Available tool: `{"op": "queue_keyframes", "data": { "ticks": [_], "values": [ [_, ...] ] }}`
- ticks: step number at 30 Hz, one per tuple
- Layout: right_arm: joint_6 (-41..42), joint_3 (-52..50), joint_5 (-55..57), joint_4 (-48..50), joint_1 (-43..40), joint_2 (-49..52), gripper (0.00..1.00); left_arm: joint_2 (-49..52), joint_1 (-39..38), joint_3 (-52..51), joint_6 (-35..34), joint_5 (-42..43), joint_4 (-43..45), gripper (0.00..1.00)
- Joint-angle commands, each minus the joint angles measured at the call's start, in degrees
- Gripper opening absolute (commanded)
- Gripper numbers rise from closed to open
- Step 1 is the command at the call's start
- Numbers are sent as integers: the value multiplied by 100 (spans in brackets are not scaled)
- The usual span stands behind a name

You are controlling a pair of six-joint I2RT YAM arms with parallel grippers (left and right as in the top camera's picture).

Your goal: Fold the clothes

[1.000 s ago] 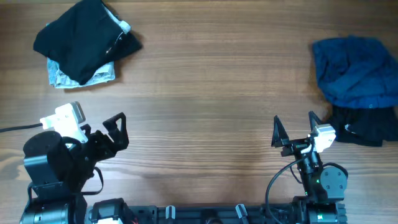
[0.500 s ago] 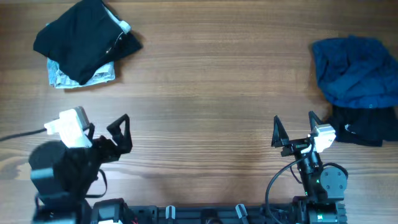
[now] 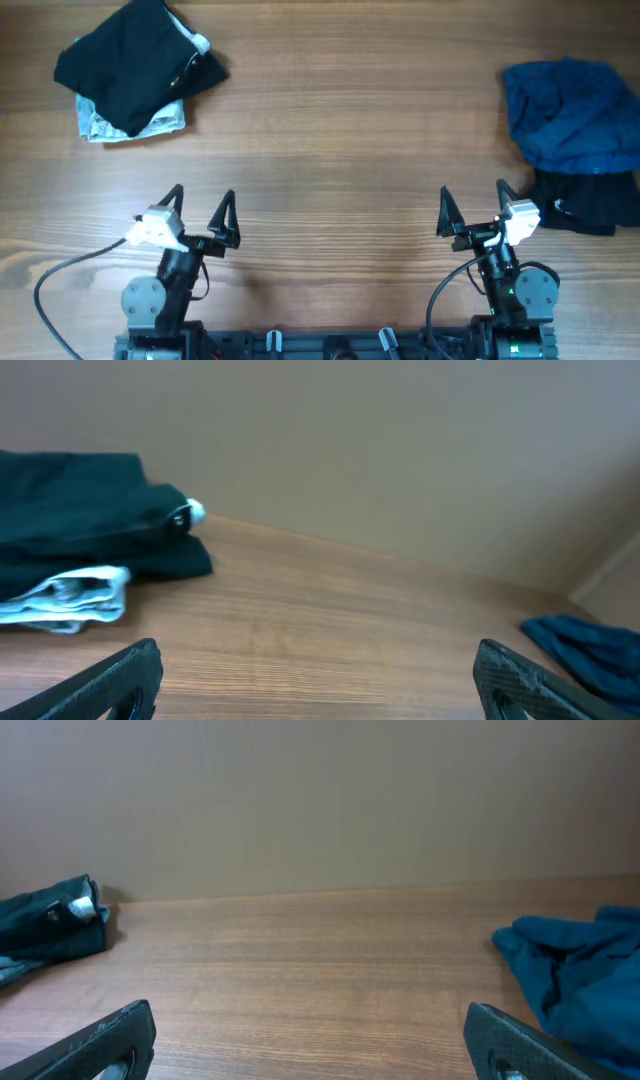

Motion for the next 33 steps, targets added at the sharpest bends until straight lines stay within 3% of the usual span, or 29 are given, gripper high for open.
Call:
{"op": "queue_keyframes", "data": {
  "ticks": [1,7,33],
  "values": [
    [-61,-9,103,31,-24,-50,100,-107,-22,-236,175,-492,-90,100],
    [-61,-9,103,31,-24,-50,100,-107,-22,-236,1078,-452,-306,100],
    [-63,-9,103,31,-24,-50,100,-103,22,-236,1071,-433,-293,100]
  ]
}}
